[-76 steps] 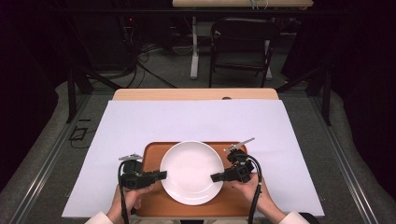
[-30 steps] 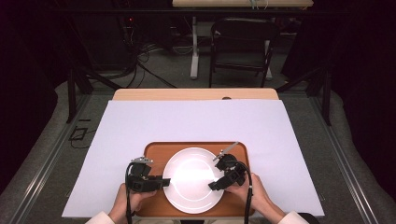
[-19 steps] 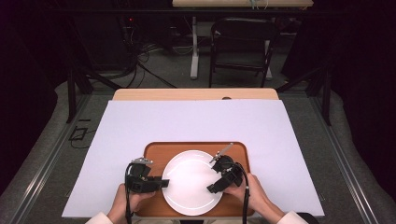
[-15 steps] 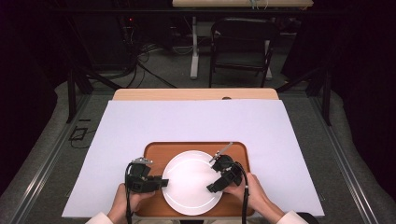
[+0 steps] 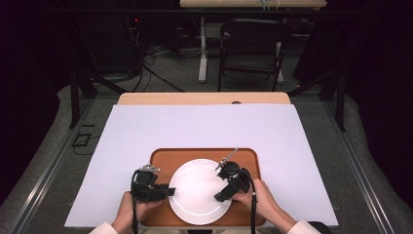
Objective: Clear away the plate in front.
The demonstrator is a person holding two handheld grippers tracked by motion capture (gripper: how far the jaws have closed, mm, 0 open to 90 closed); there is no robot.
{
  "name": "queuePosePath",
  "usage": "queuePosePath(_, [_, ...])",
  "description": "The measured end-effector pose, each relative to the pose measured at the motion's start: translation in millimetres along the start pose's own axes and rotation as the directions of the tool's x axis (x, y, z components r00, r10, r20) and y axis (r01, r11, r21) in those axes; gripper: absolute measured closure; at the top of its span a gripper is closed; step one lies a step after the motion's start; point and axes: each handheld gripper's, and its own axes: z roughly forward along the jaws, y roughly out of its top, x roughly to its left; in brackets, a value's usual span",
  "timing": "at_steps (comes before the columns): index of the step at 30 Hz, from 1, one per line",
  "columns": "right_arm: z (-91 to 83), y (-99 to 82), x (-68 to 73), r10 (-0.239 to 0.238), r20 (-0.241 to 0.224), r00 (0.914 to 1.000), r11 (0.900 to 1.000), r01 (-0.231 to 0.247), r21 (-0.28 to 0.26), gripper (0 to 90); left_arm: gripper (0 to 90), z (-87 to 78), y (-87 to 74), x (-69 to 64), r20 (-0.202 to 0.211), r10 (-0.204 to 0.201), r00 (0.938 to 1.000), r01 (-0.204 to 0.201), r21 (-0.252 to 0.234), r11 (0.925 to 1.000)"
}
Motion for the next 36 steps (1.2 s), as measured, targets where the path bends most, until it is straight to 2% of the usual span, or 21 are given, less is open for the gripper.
queuePosePath(5, [-0.5, -0.5, -3.2, 0.001, 0.007, 1.0000, 1.0000, -0.001, -0.009, 16.0, 64.1, 0.7, -0.5, -0.3, -0.004, -0.001, 1.0000, 0.001, 0.003, 1.0000])
queuePosePath(7, [-2.0, -0.6, -3.7, 0.000, 0.010, 0.9999, 0.9999, 0.000, -0.011, 14.9, 63.9, 0.0, -0.1, -0.8, -0.017, 0.009, 0.9998, -0.009, -0.001, 1.0000])
queuePosePath(12, [-5.1, -2.1, -5.6, -0.005, 0.007, 1.0000, 0.9997, 0.005, -0.025, 6.9, 60.6, -2.3, 0.8, -1.9, -0.025, 0.014, 0.9996, -0.015, -0.027, 0.9995])
queuePosePath(14, [-7.9, -2.9, -6.6, -0.010, 0.004, 0.9999, 0.9993, 0.010, -0.036, 3.4, 55.0, -3.5, 2.1, -2.9, -0.029, 0.014, 0.9995, -0.016, -0.039, 0.9991])
queuePosePath(18, [-15.2, -3.6, -8.4, -0.021, -0.003, 0.9998, 0.9971, 0.021, -0.073, 0.0, 38.8, -8.0, 6.2, -6.0, -0.062, 0.042, 0.9972, -0.045, -0.055, 0.9975])
queuePosePath(20, [-18.8, -4.3, -8.9, -0.036, -0.003, 0.9993, 0.9957, 0.036, -0.086, 0.0, 34.6, -12.9, 8.9, -7.2, -0.058, 0.050, 0.9971, -0.054, -0.072, 0.9959])
queuePosePath(24, [-30.3, -4.9, -7.5, -0.063, 0.015, 0.9979, 0.9908, 0.064, -0.119, 0.0, 21.5, -31.5, 18.2, -9.7, -0.060, 0.110, 0.9921, -0.116, -0.122, 0.9857])
queuePosePath(26, [-39.8, -6.1, -6.1, -0.080, 0.029, 0.9963, 0.9857, 0.084, -0.146, 0.0, 18.0, -43.7, 20.6, -8.5, -0.081, 0.147, 0.9859, -0.157, -0.144, 0.9770])
queuePosePath(28, [-47.9, -7.6, -6.9, -0.098, 0.037, 0.9945, 0.9796, 0.103, -0.172, 0.0, 15.8, -55.1, 20.1, -5.2, -0.102, 0.164, 0.9812, -0.178, -0.154, 0.9719])
queuePosePath(31, [-61.4, -11.8, -8.5, -0.108, 0.052, 0.9927, 0.9697, 0.117, -0.214, 0.0, 13.2, -67.7, 17.5, -0.7, -0.115, 0.176, 0.9776, -0.194, -0.172, 0.9658])
queuePosePath(36, [-79.9, -26.4, -15.3, -0.101, 0.081, 0.9916, 0.9593, 0.118, -0.256, 0.0, 10.1, -92.1, 8.0, 5.4, -0.184, 0.194, 0.9636, -0.229, -0.190, 0.9549])
